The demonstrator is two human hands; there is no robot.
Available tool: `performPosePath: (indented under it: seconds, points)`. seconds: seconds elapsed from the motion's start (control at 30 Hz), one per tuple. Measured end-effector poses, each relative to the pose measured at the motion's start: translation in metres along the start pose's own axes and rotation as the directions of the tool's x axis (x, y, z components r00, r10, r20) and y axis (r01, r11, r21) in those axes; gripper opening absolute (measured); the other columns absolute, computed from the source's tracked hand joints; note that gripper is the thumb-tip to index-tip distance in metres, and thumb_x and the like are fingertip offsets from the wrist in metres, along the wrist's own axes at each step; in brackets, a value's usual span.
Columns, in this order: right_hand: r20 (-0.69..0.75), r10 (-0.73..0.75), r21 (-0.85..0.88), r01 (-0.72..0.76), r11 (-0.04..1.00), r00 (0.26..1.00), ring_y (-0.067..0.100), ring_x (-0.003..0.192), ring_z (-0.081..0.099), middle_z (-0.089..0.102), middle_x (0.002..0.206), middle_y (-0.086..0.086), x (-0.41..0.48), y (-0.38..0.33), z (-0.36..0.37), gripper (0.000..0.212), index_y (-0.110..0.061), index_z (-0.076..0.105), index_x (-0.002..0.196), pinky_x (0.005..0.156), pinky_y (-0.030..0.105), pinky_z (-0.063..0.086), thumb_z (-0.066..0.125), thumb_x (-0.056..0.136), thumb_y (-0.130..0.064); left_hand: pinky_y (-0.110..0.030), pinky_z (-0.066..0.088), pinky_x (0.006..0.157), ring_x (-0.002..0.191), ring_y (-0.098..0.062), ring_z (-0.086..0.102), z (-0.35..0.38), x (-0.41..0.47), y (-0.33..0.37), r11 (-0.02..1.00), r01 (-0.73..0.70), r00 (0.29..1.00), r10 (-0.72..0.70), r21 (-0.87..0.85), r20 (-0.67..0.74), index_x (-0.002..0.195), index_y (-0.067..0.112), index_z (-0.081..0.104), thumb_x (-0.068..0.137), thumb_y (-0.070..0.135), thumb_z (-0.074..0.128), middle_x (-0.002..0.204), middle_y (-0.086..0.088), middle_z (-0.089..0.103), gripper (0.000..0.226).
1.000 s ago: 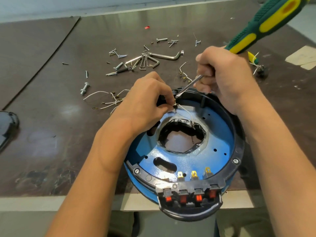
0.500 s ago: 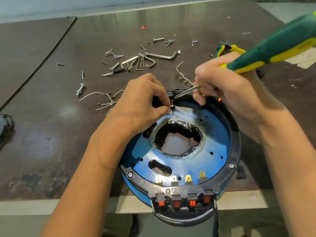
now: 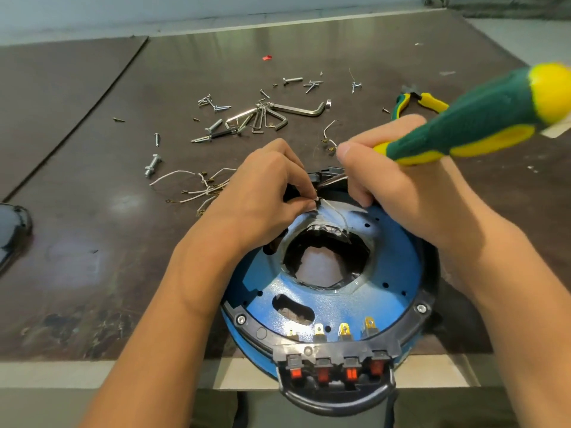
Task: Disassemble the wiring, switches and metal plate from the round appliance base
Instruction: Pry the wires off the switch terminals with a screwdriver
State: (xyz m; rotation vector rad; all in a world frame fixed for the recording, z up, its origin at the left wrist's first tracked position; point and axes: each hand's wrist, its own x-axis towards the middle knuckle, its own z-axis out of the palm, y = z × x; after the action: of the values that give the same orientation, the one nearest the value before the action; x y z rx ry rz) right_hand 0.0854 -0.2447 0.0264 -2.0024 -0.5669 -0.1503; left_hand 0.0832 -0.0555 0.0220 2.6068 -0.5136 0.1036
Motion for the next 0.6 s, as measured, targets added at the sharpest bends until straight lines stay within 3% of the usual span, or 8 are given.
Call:
performPosePath:
  seconds: [0.07, 0.17, 0.27, 0.43, 0.53, 0.6]
  points:
    - [-0.055, 0.064, 0.142, -0.055, 0.988, 0.996, 0.034, 0.049, 0.037, 0.039, 0.05, 0.019, 0.006, 0.0, 0.001, 0.045, -0.001, 0.042, 0.052, 0.052, 0.045, 0.035, 0.051, 0.092, -0.021, -0.03, 0.047, 0.088, 0.101, -0.01, 0.054, 0.0, 0.0, 0.0, 1.0, -0.004, 1.0, 0.004, -0.003, 0.0, 0.089, 0.028, 0.078, 0.081, 0.023, 0.079, 0.106, 0.008, 0.054, 0.009]
    - [-0.058, 0.214, 0.356, -0.18, 0.917, 0.975, 0.017, 0.039, 0.034, 0.036, 0.044, -0.009, 0.02, -0.001, 0.0, 0.044, -0.022, 0.045, 0.041, 0.052, 0.035, 0.033, 0.055, 0.084, -0.023, -0.029, 0.048, 0.087, 0.098, -0.009, 0.055, 0.0, 0.0, 0.0, 1.0, -0.008, 1.0, 0.008, -0.01, -0.008, 0.088, 0.027, 0.079, 0.081, 0.023, 0.08, 0.104, 0.009, 0.054, 0.009]
    - [-0.059, 0.307, 0.543, -0.228, 0.808, 0.95, 0.015, 0.04, 0.025, 0.03, 0.049, -0.007, 0.028, 0.003, -0.002, 0.043, -0.026, 0.04, 0.042, 0.048, 0.028, 0.031, 0.061, 0.079, -0.018, -0.026, 0.047, 0.087, 0.1, -0.009, 0.055, 0.0, 0.0, 0.0, 1.0, -0.005, 1.0, 0.005, -0.016, -0.002, 0.088, 0.027, 0.079, 0.081, 0.023, 0.08, 0.104, 0.009, 0.055, 0.009]
    - [0.039, 0.357, 0.656, -0.294, 0.696, 0.933, 0.011, 0.043, 0.02, 0.028, 0.05, -0.007, 0.035, 0.01, -0.008, 0.052, -0.026, 0.039, 0.049, 0.047, 0.026, 0.026, 0.054, 0.094, -0.004, -0.02, 0.045, 0.084, 0.1, -0.007, 0.054, 0.0, 0.001, 0.0, 1.0, 0.023, 1.0, -0.023, -0.02, 0.005, 0.088, 0.028, 0.079, 0.081, 0.022, 0.08, 0.107, 0.009, 0.054, 0.01]
    - [0.053, 0.4, 0.702, -0.319, 0.636, 0.915, 0.011, 0.045, 0.019, 0.029, 0.051, -0.007, 0.037, 0.019, -0.009, 0.046, -0.024, 0.04, 0.053, 0.044, 0.023, 0.025, 0.054, 0.092, -0.005, -0.011, 0.04, 0.077, 0.099, -0.004, 0.053, 0.0, 0.002, 0.001, 0.999, 0.042, 0.999, -0.042, -0.027, 0.006, 0.088, 0.029, 0.079, 0.08, 0.021, 0.081, 0.107, 0.011, 0.053, 0.011]
    - [0.035, 0.422, 0.666, -0.336, 0.666, 0.906, 0.01, 0.044, 0.022, 0.032, 0.049, -0.007, 0.036, 0.027, -0.005, 0.035, -0.021, 0.044, 0.055, 0.041, 0.02, 0.024, 0.059, 0.085, -0.009, -0.013, 0.04, 0.078, 0.099, -0.004, 0.053, 0.001, 0.002, 0.002, 0.998, 0.047, 0.999, -0.047, -0.029, 0.009, 0.087, 0.03, 0.078, 0.08, 0.021, 0.081, 0.107, 0.011, 0.053, 0.012]
